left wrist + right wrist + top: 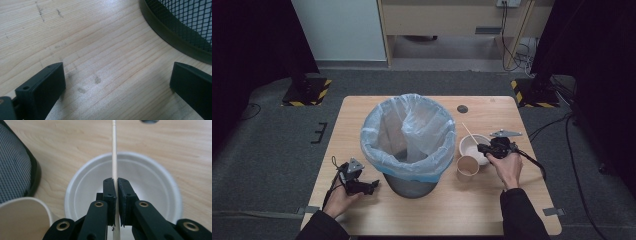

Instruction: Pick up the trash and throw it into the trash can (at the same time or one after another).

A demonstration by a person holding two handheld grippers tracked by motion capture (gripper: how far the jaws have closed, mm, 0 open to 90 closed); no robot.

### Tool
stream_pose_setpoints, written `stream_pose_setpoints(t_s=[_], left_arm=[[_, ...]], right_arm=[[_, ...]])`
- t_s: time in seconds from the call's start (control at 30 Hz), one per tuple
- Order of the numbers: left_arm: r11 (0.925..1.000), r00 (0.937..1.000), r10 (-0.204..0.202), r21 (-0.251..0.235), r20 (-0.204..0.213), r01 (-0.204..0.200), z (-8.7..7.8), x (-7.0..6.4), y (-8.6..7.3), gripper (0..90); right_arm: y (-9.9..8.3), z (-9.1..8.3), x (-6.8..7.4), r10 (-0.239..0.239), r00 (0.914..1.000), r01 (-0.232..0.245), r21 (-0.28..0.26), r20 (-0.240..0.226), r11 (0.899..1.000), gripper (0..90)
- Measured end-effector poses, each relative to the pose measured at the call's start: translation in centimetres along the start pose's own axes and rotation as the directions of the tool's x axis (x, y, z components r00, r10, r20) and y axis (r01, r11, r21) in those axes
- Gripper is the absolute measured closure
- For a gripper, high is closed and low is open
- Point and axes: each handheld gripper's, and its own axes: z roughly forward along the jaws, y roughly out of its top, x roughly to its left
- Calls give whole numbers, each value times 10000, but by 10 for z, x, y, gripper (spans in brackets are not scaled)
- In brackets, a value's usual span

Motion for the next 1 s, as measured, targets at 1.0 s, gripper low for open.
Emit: stream_pose_setpoints(t_s=[1.0], left_arm=[[10000, 10000, 0, 2, -2, 0, 0, 0, 0, 0]], right_arm=[[53, -120, 10, 93, 9937, -600, -4609, -1114, 8854, 856]])
